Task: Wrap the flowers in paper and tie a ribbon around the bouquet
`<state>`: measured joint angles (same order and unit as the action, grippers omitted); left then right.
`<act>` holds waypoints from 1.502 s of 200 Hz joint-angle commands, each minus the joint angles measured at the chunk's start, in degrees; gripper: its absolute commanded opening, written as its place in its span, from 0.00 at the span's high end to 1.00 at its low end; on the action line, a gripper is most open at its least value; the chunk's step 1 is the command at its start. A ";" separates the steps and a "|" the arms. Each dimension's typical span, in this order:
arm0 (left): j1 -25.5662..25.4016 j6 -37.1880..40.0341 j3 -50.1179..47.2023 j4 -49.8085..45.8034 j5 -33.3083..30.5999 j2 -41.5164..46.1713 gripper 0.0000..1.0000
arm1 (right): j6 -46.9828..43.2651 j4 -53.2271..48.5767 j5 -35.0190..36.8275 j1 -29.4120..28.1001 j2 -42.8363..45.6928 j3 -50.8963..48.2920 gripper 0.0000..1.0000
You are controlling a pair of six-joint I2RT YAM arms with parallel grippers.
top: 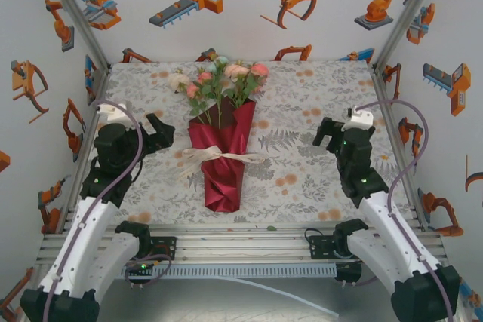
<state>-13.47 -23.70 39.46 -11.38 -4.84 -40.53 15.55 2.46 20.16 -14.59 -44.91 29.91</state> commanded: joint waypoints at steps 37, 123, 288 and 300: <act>1.32 3.87 -8.22 -0.57 -31.05 -1.99 0.03 | -3.46 12.38 11.12 6.11 -16.18 -3.90 0.01; 2.83 9.22 -16.76 12.47 -26.30 -7.06 0.03 | -9.46 39.39 0.56 12.77 -40.55 -4.46 0.02; 13.53 16.88 -12.48 49.61 -6.43 -43.87 0.00 | -9.39 50.12 -7.07 15.32 -43.47 -9.26 0.01; 13.30 17.77 -10.44 45.75 -5.02 -44.44 0.01 | -9.40 50.10 -7.15 15.29 -43.50 -9.26 0.01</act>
<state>-0.27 -8.62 25.50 32.97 -14.81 -83.13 6.13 50.04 13.02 0.51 -88.29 20.56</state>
